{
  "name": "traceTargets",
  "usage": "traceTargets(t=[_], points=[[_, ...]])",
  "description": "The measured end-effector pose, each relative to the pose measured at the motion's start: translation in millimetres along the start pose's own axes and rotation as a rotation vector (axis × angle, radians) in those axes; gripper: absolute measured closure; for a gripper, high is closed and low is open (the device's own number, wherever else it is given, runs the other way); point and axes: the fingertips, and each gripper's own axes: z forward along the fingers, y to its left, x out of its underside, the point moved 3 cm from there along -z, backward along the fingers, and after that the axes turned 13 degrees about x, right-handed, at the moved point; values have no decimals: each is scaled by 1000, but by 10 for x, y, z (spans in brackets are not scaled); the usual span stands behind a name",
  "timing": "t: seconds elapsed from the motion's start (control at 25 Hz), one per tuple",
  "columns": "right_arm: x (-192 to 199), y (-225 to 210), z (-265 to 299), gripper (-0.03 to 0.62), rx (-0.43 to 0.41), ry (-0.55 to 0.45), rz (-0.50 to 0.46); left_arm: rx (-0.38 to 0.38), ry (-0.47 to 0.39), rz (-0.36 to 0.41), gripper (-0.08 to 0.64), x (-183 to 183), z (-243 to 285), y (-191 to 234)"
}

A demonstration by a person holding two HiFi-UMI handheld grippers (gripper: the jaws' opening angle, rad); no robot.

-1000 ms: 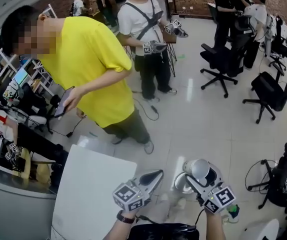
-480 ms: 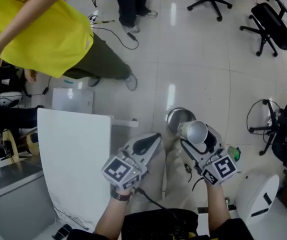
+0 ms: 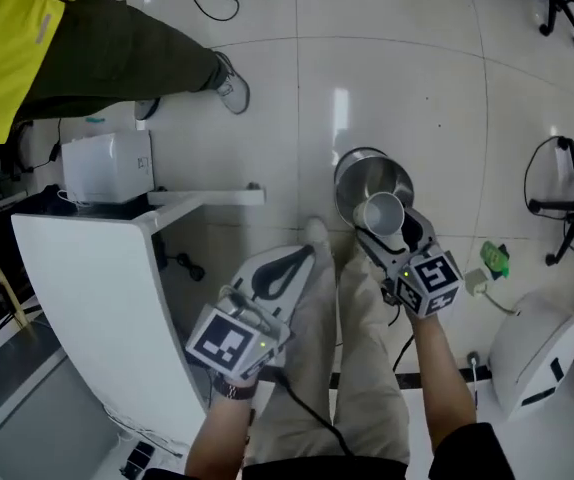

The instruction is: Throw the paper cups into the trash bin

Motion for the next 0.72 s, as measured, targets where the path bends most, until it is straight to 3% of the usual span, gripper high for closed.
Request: traceTargets(t=[0.16,0.32,0.52,0.72], points=[[766,-317,688,236,26,132,105,-7,19,-69,560,414,255,349],[1315,-544,1191,236,41,229,212,-1,54,-67,560,741,538,542],[1872,-594,1617,236,57,356,246,10,136,-134,560,1316,890,861],[2327,-746,1975,236,71,493,279,-27,144,-212,560,1711,1073,1231]])
